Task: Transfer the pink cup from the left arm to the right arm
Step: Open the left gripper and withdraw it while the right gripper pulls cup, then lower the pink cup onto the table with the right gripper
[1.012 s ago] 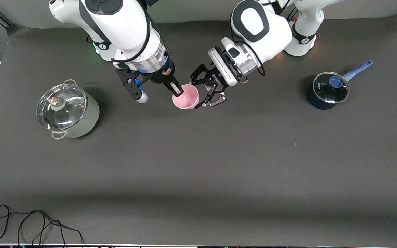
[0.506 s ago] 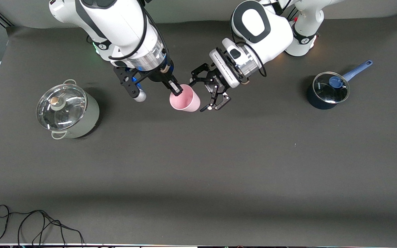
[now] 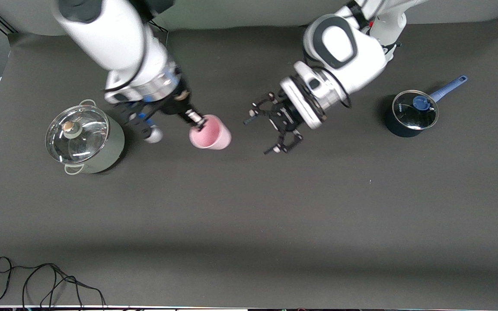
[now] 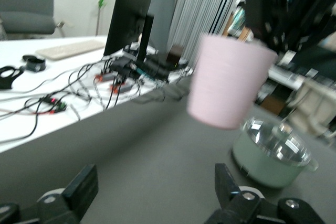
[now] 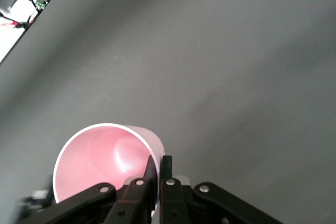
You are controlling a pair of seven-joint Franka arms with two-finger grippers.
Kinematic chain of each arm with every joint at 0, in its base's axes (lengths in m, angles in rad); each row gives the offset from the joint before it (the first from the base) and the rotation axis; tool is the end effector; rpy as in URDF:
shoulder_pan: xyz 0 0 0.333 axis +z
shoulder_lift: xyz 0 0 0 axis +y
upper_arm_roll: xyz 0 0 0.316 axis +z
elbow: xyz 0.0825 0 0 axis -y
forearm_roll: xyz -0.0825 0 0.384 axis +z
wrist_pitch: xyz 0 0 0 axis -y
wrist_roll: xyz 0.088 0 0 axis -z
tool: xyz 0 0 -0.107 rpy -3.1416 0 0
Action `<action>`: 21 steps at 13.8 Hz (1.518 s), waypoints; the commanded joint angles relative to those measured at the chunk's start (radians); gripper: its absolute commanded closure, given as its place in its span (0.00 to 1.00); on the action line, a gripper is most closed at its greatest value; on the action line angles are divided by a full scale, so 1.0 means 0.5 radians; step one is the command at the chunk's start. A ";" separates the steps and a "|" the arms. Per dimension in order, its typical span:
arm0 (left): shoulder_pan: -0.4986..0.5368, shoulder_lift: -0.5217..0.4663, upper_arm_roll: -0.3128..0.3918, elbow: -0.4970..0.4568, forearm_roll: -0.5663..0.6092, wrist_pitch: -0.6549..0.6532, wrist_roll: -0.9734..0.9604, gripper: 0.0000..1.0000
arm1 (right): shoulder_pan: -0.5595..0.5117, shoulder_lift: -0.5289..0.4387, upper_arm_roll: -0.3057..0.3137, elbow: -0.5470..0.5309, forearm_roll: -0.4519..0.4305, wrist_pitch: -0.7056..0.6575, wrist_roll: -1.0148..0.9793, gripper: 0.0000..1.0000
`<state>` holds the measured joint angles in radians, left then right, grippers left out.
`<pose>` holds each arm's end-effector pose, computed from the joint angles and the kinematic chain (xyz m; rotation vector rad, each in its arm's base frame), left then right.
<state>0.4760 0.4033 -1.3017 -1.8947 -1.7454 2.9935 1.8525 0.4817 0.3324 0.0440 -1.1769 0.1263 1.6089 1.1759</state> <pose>0.5076 -0.3480 0.4504 1.9135 -0.7477 1.1055 0.5649 0.3363 0.6142 -2.8167 0.9519 0.0593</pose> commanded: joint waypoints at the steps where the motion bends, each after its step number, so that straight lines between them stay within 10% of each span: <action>1: 0.338 0.009 -0.026 -0.140 0.042 -0.469 -0.014 0.01 | -0.171 -0.036 -0.036 -0.005 -0.013 -0.156 -0.576 1.00; 5: 0.716 0.003 -0.032 -0.324 0.247 -1.000 -0.084 0.01 | -0.487 -0.036 -0.057 -0.100 -0.010 -0.178 -1.279 1.00; 9: 0.995 0.012 -0.017 -0.230 1.184 -1.662 -1.152 0.01 | -0.751 -0.005 -0.103 -0.266 -0.013 -0.089 -1.823 1.00; 14: 1.085 0.009 0.198 0.196 2.311 -2.607 -2.335 0.01 | -0.865 -0.014 -0.134 -0.768 -0.026 0.505 -2.033 1.00; 21: 1.073 -0.021 0.235 0.657 3.434 -3.229 -2.974 0.01 | -0.865 0.080 -0.143 -1.487 -0.029 1.582 -2.127 1.00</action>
<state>1.0322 0.4213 -1.1941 -1.6280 -0.1146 1.4210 0.4296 0.0471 0.3726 -0.0207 -1.8450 0.1222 2.2933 0.1586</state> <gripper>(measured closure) 0.004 0.952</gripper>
